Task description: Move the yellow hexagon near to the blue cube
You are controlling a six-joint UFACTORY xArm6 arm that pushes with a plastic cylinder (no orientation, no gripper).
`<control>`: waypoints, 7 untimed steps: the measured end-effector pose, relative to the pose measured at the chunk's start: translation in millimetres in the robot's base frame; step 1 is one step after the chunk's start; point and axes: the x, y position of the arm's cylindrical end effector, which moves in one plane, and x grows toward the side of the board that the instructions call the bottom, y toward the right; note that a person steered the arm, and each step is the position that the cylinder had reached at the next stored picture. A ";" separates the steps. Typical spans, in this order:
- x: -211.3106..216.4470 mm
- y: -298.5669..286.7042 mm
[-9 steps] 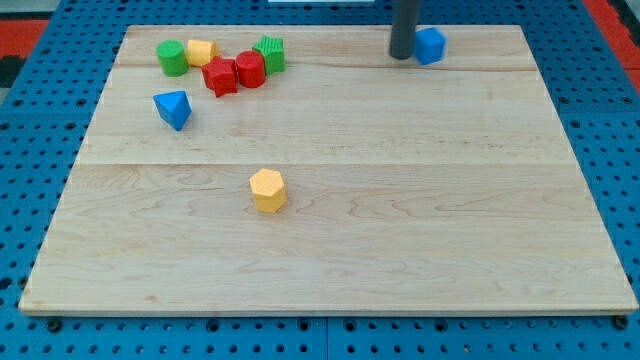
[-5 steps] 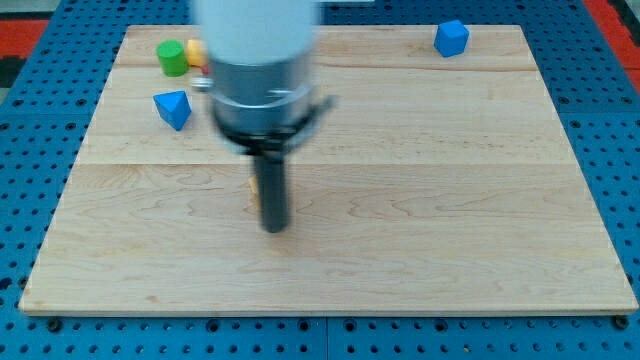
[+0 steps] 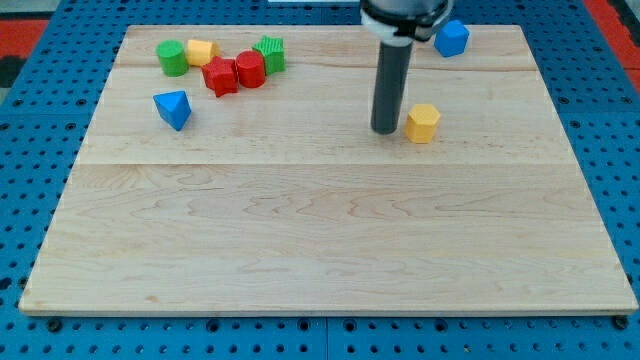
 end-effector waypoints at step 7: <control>-47.7 179.4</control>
